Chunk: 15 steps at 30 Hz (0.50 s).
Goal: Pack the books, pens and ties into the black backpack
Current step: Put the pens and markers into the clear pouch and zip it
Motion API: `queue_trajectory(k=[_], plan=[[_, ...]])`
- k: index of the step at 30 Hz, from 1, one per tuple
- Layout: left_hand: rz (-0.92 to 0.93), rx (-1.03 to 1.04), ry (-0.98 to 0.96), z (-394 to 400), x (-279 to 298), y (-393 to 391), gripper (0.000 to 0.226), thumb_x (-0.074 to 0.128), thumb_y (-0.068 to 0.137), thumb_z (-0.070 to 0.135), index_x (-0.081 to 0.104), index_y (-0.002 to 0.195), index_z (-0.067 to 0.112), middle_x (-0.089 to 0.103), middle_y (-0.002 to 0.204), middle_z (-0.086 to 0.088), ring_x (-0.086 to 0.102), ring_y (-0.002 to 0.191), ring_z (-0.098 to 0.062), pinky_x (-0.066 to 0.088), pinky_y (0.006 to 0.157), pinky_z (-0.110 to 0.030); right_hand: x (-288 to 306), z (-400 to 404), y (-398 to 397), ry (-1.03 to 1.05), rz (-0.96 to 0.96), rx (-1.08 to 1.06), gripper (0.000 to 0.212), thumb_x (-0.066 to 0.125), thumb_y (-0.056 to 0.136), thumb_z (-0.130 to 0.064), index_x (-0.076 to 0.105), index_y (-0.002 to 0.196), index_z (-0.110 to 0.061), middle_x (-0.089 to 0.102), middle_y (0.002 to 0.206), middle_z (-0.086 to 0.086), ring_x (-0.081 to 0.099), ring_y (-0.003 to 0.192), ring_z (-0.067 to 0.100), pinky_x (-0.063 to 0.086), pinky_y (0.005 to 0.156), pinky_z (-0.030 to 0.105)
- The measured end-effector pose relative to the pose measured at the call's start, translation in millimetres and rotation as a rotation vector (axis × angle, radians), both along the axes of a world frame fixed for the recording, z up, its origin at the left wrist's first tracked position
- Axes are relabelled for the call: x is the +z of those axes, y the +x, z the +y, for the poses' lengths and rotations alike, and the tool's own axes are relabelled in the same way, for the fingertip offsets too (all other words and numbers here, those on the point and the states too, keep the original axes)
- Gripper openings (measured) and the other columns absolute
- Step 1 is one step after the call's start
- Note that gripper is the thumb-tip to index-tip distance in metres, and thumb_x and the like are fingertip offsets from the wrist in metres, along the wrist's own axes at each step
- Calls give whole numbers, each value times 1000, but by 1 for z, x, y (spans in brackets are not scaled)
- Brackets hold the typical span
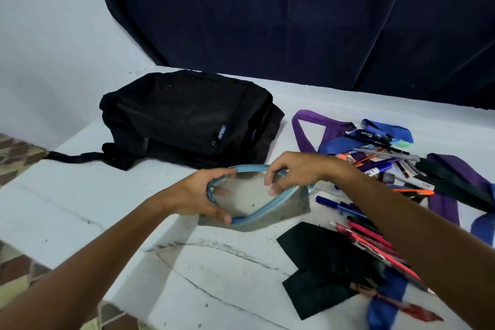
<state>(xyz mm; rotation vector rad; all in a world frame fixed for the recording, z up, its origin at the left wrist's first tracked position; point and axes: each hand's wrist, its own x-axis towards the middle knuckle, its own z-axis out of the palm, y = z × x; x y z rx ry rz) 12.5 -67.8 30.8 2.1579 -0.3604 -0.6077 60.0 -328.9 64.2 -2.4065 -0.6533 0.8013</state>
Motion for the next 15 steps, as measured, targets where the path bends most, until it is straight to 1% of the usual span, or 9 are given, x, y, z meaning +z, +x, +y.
queue_trajectory(k=[1,2,4,5,7,8,10,12,15], plan=[[6,13,-2,0,-2,-2,134,92,24,63,45,143,23,47,141,19,52,122,5,46,103,-21,0,-4,-1,147,50,-66,17,72,86,-29,72,99,-17,68,100,-5,64,90,13,48,77,17],[14,24,-4,1,-3,-3,134,94,25,61,45,144,23,46,143,17,53,123,1,47,104,-27,0,-10,-1,304,88,-164,10,69,88,-25,72,94,-16,71,94,-3,67,86,14,51,74,20],[26,33,-5,0,-3,-6,134,95,24,58,44,144,25,46,143,17,55,121,2,49,103,-30,-1,-29,4,480,64,-367,6,65,91,-17,70,88,-15,71,86,-3,70,77,14,49,60,20],[26,34,-1,-1,-2,-7,135,95,23,58,44,144,25,45,143,18,55,120,2,50,101,-30,-4,-41,6,431,-11,-413,7,64,91,-13,69,86,-13,71,83,-2,70,71,12,46,55,19],[25,34,5,-3,-2,-7,138,95,22,59,42,145,26,44,144,18,55,122,-2,52,99,-31,-14,-63,9,125,-129,-371,10,65,89,-8,69,81,-11,71,78,-1,65,57,8,45,50,20],[27,35,8,-2,-2,-7,139,95,22,59,42,146,26,43,145,18,54,124,-5,52,97,-31,-21,-72,9,-40,-120,-319,9,68,87,-9,70,78,-12,71,76,0,64,53,8,46,51,21],[19,29,11,-4,-2,-7,139,94,21,61,41,145,27,43,144,18,51,127,-9,52,94,-29,-34,-79,3,-248,-64,-251,9,79,78,-16,71,76,-11,71,71,3,60,49,10,46,54,22],[8,14,10,-5,-3,-6,139,93,21,63,41,145,28,43,142,20,50,128,-9,51,92,-26,-42,-77,-3,-331,-45,-241,23,84,72,-20,71,80,-3,65,65,7,53,50,15,41,53,23],[-7,-2,29,-4,-6,-3,141,92,20,65,41,146,27,43,143,19,48,131,-10,47,105,-35,-48,-70,-5,-370,-71,-247,31,82,73,-18,69,86,7,58,68,10,49,59,20,37,55,27]])
